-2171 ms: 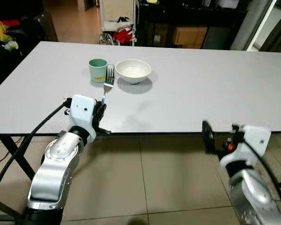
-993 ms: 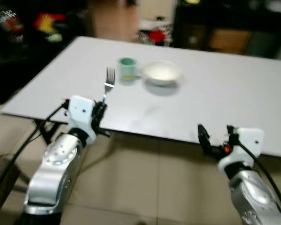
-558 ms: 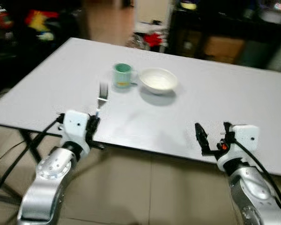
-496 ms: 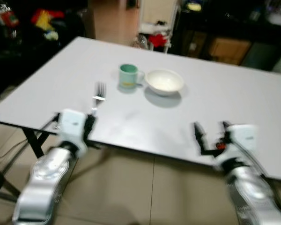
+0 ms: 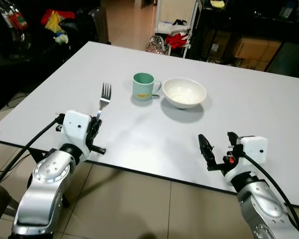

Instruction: Setting the table

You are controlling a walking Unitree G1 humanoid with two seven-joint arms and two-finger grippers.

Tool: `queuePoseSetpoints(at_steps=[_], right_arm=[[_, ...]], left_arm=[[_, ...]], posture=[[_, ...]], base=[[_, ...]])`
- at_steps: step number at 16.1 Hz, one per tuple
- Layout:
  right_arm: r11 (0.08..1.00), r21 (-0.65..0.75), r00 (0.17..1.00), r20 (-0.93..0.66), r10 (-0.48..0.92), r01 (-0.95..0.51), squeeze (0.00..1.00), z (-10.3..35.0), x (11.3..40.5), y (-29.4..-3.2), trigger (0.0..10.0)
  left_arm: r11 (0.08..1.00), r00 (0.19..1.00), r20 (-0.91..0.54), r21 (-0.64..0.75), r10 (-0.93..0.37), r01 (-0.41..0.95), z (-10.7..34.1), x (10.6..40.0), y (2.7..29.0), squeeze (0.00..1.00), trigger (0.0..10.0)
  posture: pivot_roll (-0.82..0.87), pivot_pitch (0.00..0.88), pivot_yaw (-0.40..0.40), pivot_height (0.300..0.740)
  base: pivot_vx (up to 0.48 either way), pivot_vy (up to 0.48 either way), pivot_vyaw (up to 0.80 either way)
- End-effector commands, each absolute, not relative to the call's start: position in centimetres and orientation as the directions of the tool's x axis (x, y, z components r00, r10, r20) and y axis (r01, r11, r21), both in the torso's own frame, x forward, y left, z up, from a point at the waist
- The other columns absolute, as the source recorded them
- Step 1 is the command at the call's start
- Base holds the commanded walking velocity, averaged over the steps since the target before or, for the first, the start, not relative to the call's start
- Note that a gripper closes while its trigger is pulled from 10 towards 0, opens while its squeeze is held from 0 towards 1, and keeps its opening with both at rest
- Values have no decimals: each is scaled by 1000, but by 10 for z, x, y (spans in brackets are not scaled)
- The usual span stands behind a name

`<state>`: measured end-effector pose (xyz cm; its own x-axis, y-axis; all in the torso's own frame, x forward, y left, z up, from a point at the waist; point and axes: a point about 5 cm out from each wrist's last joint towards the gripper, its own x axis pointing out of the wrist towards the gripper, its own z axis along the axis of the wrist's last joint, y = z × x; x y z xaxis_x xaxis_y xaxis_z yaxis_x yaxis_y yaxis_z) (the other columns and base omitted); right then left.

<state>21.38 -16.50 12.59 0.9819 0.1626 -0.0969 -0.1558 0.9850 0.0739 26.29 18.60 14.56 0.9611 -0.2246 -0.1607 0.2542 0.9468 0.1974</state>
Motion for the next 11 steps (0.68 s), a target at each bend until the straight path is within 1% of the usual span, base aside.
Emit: queuePoseSetpoints(at_steps=[1,3,6,8,11], right_arm=[[987,64,984,-98,150,-145,0,128,211,-171,10000],[984,37,977,-116,180,-177,0,129,212,-172,10000],[976,43,969,-119,219,-215,0,132,213,-172,10000],[961,39,953,-122,278,-275,0,135,216,-171,10000],[953,25,944,-127,304,-303,0,136,220,-172,10000]], left_arm=[[936,952,-143,194,-270,294,149,265,176,0,10000],[932,948,-146,191,-285,309,146,268,172,0,10000],[922,938,-180,205,-295,329,140,272,170,0,10000],[911,925,-211,206,-316,358,134,282,167,0,10000],[910,909,-253,169,-331,379,128,299,162,0,10000]], posture=[[-112,0,-34,740],[-120,0,-31,740],[-121,0,-31,740],[-122,0,-31,740],[-121,0,-36,740]], base=[[0,0,0],[0,0,0],[0,0,0],[0,0,0],[0,0,0]])
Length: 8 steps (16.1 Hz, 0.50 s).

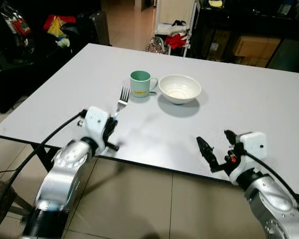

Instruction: Setting the table

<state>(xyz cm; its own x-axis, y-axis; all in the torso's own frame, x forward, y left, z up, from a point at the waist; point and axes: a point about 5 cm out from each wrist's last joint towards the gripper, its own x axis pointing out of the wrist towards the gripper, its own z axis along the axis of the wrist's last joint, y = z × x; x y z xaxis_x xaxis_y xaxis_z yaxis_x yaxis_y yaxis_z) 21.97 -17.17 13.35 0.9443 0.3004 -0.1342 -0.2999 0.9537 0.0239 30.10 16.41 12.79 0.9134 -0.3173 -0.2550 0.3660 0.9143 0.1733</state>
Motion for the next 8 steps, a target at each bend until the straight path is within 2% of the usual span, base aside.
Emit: queuePoseSetpoints(at_steps=[1,2,3,4,8], right_arm=[[948,21,939,-132,318,-318,0,137,222,-171,10000],[944,18,935,-135,328,-328,0,137,223,-170,10000],[932,14,921,-146,361,-363,0,139,226,-167,10000],[928,13,917,-151,370,-373,0,139,226,-167,10000],[884,12,866,-195,460,-467,0,139,222,-161,10000]], left_arm=[[916,905,-296,167,-305,363,123,310,163,0,10000],[919,900,-327,171,-287,355,120,318,164,0,10000],[925,893,-378,184,-245,332,116,338,165,0,10000],[929,888,-392,172,-241,328,114,343,164,0,10000],[941,851,-457,78,-259,329,112,373,142,0,10000]], posture=[[-122,0,-35,740],[-125,0,-35,740],[-138,0,-31,740],[-138,0,-31,740],[-182,0,-14,740]], base=[[0,0,0],[0,0,0],[0,0,0],[0,0,0],[0,0,0]])
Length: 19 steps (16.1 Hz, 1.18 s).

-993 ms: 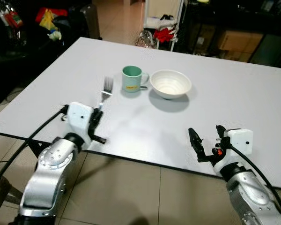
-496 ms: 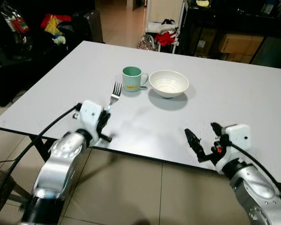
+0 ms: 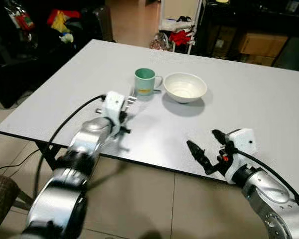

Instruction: Setting the table

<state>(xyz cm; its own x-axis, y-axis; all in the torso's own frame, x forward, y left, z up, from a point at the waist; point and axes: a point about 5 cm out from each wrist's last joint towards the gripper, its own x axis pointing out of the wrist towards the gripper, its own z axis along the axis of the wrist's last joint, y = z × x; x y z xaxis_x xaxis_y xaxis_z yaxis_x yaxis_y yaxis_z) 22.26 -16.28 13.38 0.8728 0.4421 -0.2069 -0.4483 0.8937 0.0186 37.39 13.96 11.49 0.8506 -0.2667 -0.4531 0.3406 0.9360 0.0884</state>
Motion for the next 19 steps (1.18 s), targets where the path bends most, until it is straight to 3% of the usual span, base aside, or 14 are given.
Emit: queuePoseSetpoints(at_steps=[1,10,19], right_arm=[[881,21,862,-197,467,-473,0,139,220,-160,10000],[838,22,813,-231,535,-545,0,138,206,-152,10000],[825,20,800,-233,553,-564,0,139,205,-150,10000]], left_arm=[[944,848,-464,69,-257,323,113,375,139,0,10000],[941,803,-574,155,-163,302,107,382,140,0,10000],[940,801,-587,195,-115,279,106,383,150,0,10000]], posture=[[-182,0,-14,740],[-203,0,2,740],[-208,0,2,740]], base=[[0,0,0],[0,0,0],[0,0,0]])
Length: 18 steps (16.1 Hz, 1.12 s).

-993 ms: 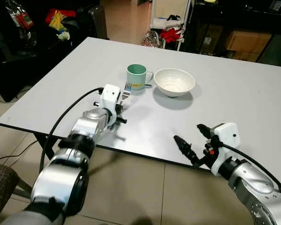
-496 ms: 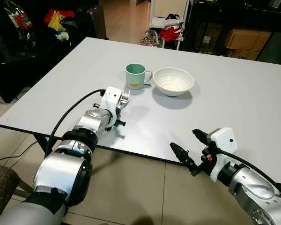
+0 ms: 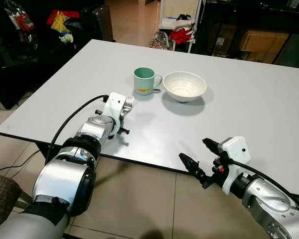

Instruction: Setting the table

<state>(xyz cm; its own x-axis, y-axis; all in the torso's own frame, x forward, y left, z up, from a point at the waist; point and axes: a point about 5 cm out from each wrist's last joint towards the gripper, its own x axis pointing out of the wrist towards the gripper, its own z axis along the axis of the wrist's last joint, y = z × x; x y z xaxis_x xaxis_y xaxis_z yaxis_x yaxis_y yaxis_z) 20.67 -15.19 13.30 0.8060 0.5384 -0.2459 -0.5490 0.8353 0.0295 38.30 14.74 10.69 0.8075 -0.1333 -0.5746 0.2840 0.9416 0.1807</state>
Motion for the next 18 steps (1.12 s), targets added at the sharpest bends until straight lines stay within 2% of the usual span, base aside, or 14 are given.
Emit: queuePoseSetpoints(at_steps=[1,5,6,7,8,13,14,15,18], right_arm=[[825,20,800,-233,553,-564,0,139,205,-150,10000],[819,16,794,-235,561,-573,0,139,205,-151,10000],[820,14,795,-234,559,-572,0,140,206,-151,10000],[821,13,797,-233,557,-570,0,140,206,-152,10000],[822,9,799,-233,555,-569,0,141,206,-153,10000],[828,4,807,-226,546,-560,0,142,205,-154,10000],[855,15,835,-203,511,-519,0,146,203,-159,10000],[877,34,861,-177,476,-478,0,151,200,-162,10000],[917,47,907,-137,399,-396,0,155,192,-166,10000]], left_arm=[[940,801,-587,195,-115,279,106,383,150,0,10000],[944,805,-580,182,-123,275,106,383,151,0,10000],[946,804,-580,172,-129,276,106,383,150,302,10000],[947,805,-579,168,-131,275,107,383,150,851,10000],[949,806,-577,161,-132,271,107,383,149,1000,10000],[955,831,-539,151,-138,257,117,388,150,1000,10000],[945,866,-479,193,-142,262,134,396,154,0,10000],[942,902,-407,222,-145,251,150,402,161,0,10000],[949,955,-196,180,-222,257,180,404,171,0,10000]], posture=[[-208,0,2,740],[-213,0,-4,740],[-213,0,-4,740],[-215,0,-4,740],[-217,0,-3,740],[-222,0,0,740],[-225,0,2,740],[-225,0,5,740],[-219,0,9,740]], base=[[0,0,0],[0,0,0],[0,0,0],[0,0,0],[0,0,0],[0,0,0],[0,0,0],[0,0,0],[0,0,0]])
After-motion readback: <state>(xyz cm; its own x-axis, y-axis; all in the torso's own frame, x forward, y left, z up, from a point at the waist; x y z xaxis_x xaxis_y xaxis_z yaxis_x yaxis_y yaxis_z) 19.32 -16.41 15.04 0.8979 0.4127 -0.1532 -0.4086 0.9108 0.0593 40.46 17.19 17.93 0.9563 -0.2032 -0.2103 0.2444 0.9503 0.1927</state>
